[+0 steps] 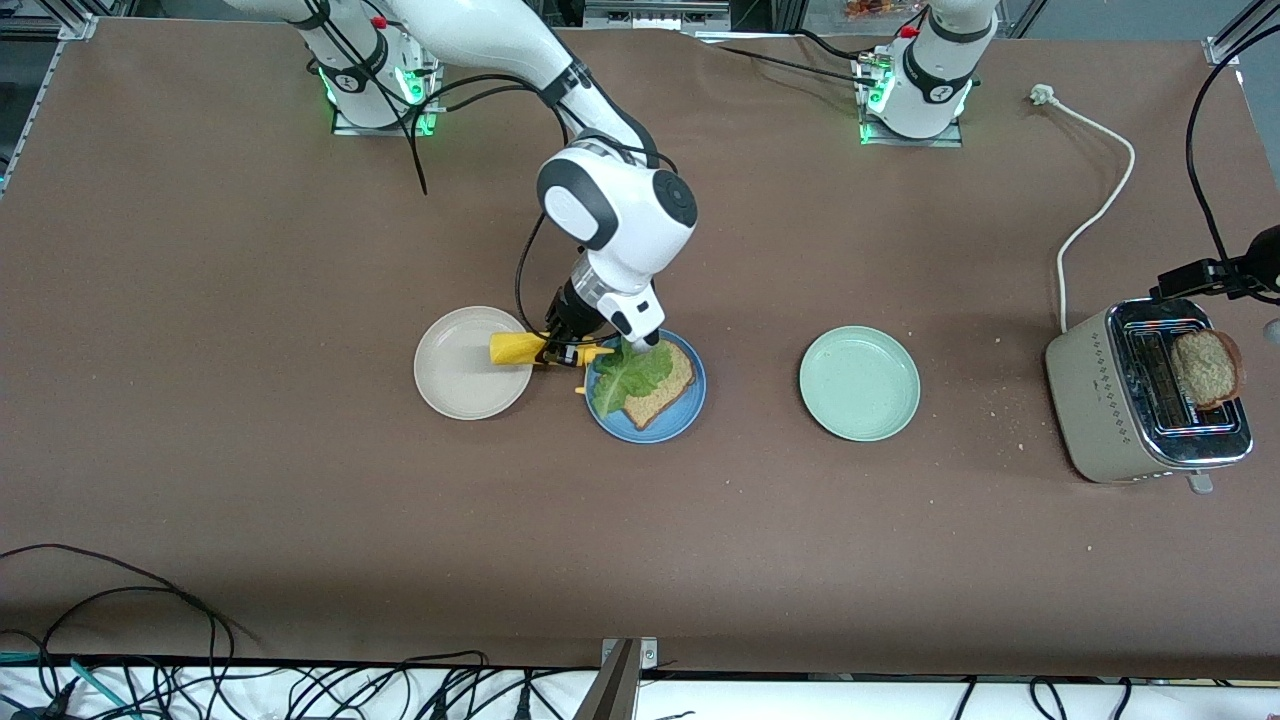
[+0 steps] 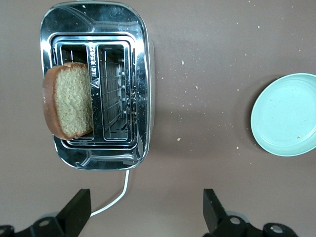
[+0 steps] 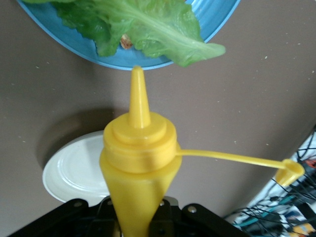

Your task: Make sandwich in blue plate with both arms

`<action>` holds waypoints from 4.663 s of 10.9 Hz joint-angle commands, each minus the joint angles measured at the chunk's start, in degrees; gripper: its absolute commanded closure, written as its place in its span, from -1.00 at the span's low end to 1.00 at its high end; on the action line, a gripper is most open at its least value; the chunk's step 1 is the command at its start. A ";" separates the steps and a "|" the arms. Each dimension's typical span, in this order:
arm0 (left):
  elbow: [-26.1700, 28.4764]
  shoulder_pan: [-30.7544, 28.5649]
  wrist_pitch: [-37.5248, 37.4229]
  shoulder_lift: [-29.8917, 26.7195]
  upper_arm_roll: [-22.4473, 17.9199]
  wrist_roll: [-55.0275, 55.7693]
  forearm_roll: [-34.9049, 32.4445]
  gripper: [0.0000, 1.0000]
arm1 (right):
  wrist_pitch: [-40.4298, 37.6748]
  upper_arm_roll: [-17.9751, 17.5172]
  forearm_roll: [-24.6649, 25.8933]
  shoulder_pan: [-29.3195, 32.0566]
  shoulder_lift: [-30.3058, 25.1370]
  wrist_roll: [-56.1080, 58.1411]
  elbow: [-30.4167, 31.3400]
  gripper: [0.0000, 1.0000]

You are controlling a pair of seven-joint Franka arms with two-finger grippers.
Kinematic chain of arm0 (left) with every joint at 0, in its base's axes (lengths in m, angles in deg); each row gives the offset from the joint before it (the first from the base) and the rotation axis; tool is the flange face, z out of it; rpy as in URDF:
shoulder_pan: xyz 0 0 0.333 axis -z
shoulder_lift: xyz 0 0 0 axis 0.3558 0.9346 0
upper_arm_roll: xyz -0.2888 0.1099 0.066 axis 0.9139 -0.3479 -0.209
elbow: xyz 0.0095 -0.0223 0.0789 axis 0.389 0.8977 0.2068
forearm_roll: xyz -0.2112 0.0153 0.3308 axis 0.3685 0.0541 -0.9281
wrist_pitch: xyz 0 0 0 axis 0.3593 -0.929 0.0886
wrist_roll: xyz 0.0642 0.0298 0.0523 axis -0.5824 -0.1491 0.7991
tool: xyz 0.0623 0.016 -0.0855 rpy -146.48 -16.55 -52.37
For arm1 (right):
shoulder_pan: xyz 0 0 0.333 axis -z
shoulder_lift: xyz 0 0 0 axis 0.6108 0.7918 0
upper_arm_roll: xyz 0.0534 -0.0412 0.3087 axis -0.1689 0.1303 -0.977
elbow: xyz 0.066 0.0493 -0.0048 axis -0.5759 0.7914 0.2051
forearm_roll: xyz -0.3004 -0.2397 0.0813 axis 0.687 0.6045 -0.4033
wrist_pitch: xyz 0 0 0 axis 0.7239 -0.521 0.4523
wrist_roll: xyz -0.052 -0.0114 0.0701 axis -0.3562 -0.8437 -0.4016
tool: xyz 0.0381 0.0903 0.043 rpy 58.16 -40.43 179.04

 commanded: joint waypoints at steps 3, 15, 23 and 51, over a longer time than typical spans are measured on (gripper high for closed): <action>1.13 -0.21 0.11 -1.30 0.03 0.31 1.08 -1.00 | -6.67 0.88 10.08 -3.64 1.06 -0.78 -0.86 0.76; 1.31 -0.21 0.11 -1.30 0.03 0.31 1.08 -1.00 | -6.95 1.23 -19.11 7.40 -11.59 4.91 -0.51 0.76; 1.22 -0.21 0.11 -1.38 0.03 0.31 0.99 -1.00 | -6.07 1.23 -51.21 29.65 -12.22 33.54 2.13 0.74; -0.71 -10.23 18.22 13.64 0.12 -1.53 -3.77 -0.72 | -23.39 1.05 -83.40 60.16 5.27 99.42 10.48 -1.00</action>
